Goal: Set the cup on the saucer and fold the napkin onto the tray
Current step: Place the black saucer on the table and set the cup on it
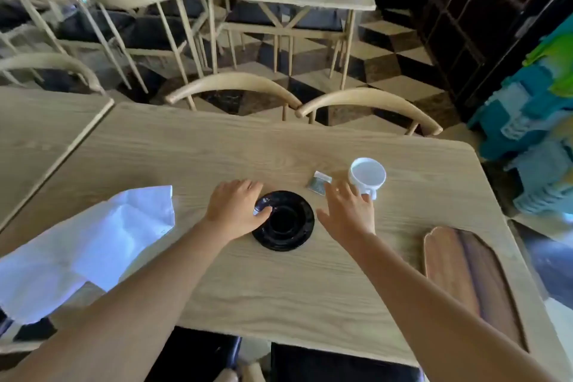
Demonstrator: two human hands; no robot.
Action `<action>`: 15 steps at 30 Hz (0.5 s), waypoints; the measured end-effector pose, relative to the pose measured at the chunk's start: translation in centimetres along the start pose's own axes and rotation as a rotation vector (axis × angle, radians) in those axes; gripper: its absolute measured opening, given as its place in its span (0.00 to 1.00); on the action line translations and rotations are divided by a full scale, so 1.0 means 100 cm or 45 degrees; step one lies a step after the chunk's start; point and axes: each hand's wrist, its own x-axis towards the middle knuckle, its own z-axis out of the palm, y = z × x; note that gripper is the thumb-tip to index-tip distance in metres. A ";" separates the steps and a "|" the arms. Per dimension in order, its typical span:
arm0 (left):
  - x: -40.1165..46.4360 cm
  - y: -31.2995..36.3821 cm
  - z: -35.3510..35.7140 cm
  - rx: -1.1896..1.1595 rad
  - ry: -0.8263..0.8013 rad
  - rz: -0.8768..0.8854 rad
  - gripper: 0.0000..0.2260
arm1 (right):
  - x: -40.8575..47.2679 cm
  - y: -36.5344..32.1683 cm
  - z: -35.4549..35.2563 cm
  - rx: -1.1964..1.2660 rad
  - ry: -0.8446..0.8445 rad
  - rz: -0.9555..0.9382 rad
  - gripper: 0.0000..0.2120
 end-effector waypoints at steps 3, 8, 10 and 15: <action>0.008 -0.012 0.036 0.045 -0.061 -0.042 0.18 | 0.012 -0.002 0.033 -0.028 -0.085 0.002 0.22; 0.013 -0.026 0.082 0.060 -0.139 -0.080 0.18 | 0.029 -0.007 0.072 0.034 -0.173 0.047 0.19; 0.016 -0.028 0.093 0.047 -0.167 -0.136 0.19 | 0.033 -0.009 0.083 0.046 -0.192 0.040 0.20; 0.018 -0.024 0.107 -0.036 -0.295 -0.233 0.21 | 0.032 0.000 0.099 0.134 -0.276 0.092 0.21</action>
